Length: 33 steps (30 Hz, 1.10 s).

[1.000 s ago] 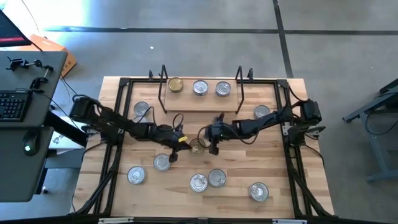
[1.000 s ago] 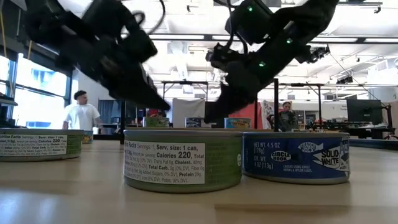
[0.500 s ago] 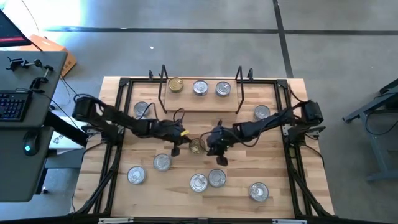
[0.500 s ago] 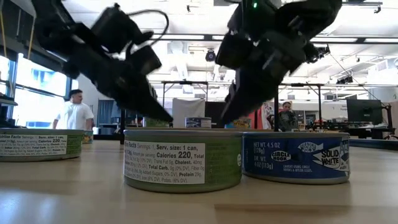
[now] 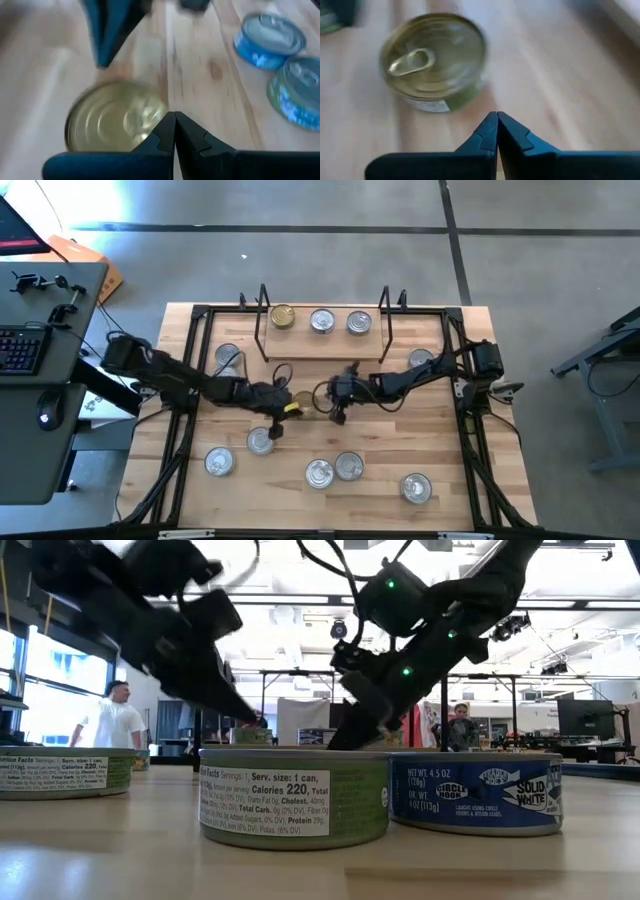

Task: Stack canned seafood by type on shelf
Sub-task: Put the green tuna can on the shelf

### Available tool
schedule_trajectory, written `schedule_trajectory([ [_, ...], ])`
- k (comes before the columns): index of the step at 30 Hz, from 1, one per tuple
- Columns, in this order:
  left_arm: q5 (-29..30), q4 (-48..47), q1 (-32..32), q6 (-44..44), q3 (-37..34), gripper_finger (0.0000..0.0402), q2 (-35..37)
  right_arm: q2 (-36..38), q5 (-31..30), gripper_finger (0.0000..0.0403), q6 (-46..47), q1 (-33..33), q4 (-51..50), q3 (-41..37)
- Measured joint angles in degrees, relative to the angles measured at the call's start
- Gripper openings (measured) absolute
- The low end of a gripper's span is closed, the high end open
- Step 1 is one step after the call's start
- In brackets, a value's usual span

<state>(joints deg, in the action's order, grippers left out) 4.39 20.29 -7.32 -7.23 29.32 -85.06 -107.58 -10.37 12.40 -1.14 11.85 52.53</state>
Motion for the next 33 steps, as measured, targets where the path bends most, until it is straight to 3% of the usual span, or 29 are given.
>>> schedule_trajectory([
  [4,11.71,-4.98,-4.97,0.76,0.03,0.0,5.01,0.01,-3.71,0.0,1.77,0.52,-0.37,0.0],
  [7,15.48,-7.09,-6.99,2.82,0.03,0.0001,6.74,0.01,-2.91,0.0,2.12,0.41,-0.32,0.0],
  [10,15.99,-8.91,-7.55,7.55,0.0,0.0014,6.36,0.01,-2.87,0.0,2.12,-0.63,-0.2,0.0],
  [14,14.23,-10.48,-6.6,14.87,-0.02,0.0061,3.32,0.01,-2.69,0.0,2.12,-1.79,0.1,0.0],
  [19,14.27,-6.33,-4.99,22.72,0.0,0.0121,-2.64,0.01,-2.69,0.0,2.12,-2.02,1.04,0.0],
  [23,13.53,-3.07,-4.18,23.64,0.25,0.014,-6.04,0.01,-2.69,0.0,0.41,-2.11,1.15,0.0],
  [27,11.72,-2.52,-4.14,23.17,0.27,0.0114,-6.95,0.28,-2.64,0.0,-0.84,-2.77,1.11,0.0],
  [33,11.84,-3.02,-4.33,23.65,0.18,0.0019,-6.3,4.8,-2.32,0.0,-1.55,-4.58,-3.15,0.0],
])
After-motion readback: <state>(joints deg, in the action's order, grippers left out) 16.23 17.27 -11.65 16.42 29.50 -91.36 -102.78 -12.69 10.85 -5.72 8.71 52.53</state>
